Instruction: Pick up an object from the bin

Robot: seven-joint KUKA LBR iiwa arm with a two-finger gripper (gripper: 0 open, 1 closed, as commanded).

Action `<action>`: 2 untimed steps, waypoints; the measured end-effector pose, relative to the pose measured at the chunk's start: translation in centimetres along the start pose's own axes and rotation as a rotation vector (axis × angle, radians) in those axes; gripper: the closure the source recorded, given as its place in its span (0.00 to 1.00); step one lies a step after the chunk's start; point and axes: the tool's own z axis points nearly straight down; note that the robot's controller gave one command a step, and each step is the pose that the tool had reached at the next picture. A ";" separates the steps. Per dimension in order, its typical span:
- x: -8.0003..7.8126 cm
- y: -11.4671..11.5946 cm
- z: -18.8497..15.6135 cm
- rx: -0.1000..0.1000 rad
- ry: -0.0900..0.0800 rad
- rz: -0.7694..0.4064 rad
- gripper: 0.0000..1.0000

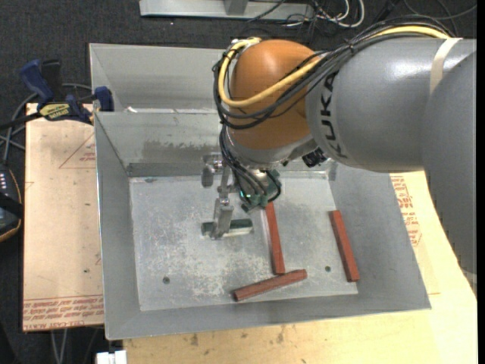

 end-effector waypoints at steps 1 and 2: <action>-0.7 -8.3 10.2 0.003 0.000 -0.005 0.00; -1.5 -5.1 13.0 -0.001 -0.006 -0.114 0.00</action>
Offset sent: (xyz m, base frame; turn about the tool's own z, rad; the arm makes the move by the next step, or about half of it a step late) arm 0.0082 -0.0788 -0.0962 -0.0121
